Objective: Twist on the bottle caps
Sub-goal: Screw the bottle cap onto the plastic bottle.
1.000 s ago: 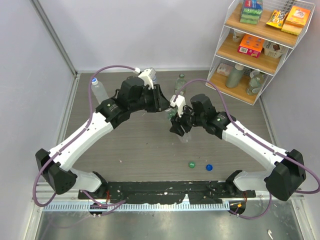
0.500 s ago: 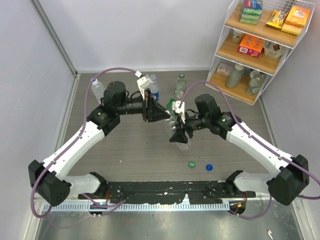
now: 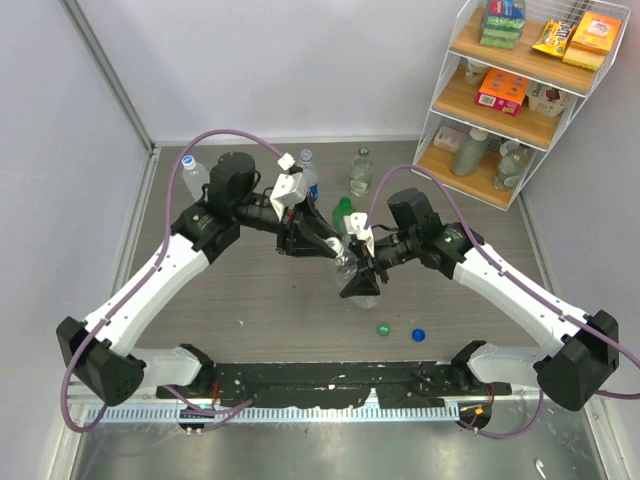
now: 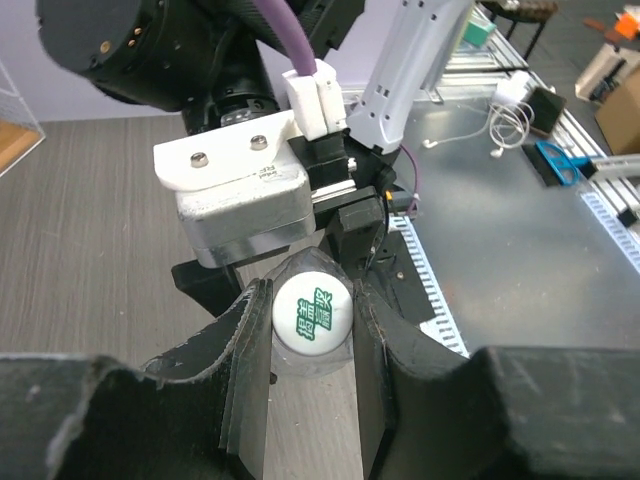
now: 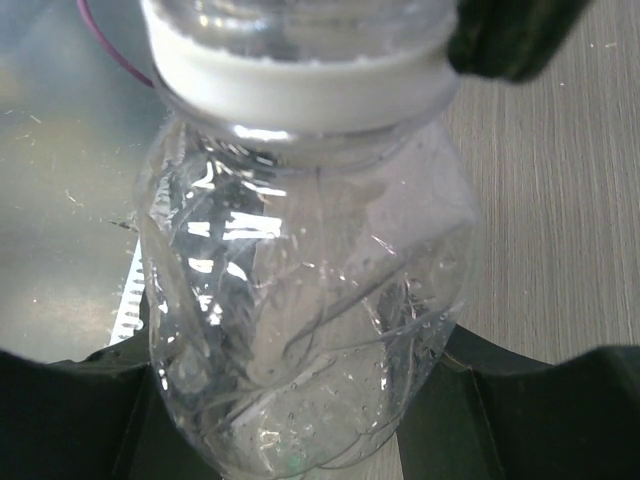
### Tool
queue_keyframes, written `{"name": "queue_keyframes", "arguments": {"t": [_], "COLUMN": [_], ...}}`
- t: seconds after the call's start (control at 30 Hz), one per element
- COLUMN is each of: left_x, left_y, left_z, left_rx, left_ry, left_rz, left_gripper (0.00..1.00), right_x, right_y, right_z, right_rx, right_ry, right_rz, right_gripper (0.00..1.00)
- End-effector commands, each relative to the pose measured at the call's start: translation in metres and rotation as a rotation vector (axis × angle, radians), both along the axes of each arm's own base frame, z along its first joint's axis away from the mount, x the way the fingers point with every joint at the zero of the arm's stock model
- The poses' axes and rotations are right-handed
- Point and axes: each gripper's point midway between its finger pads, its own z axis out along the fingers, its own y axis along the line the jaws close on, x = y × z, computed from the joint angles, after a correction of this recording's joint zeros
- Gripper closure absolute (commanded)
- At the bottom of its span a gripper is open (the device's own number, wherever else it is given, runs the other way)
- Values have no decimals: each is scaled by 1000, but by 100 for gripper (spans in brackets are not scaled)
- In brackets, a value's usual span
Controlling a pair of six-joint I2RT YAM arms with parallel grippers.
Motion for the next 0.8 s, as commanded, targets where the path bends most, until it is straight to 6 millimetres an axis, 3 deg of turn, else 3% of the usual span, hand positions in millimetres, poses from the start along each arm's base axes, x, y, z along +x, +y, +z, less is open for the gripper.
{"name": "queue_keyframes", "arguments": {"t": [0.0,0.2,0.33,0.37,0.43,0.5,0.57,0.77], "left_x": [-17,-12,-13,-11,-8,-4,0,24], "left_y": [3,1,1,0,-2,-4,-4,0], "left_z": [-40,-49,-42,-41,-36,-32,-32,-16], "left_rx": [112,136,121,119,113,114,117,52], "left_ry": [110,95,70,65,70,83,70,7], "left_rz": [-143,-154,-180,-175,-160,-126,-84,189], "left_gripper": [90,83,70,59,49,14,2,0], "right_x": [-7,-16,-17,-18,-17,-12,-4,20], "right_y": [14,12,10,9,9,9,8,9], "right_z": [79,80,81,82,83,80,77,77], "right_rx": [240,258,258,261,256,237,213,175], "right_ry": [-224,-232,-244,-243,-246,-249,-248,-211], "right_rz": [138,184,179,181,166,135,88,-84], "right_gripper": [99,99,99,99,99,99,99,99]}}
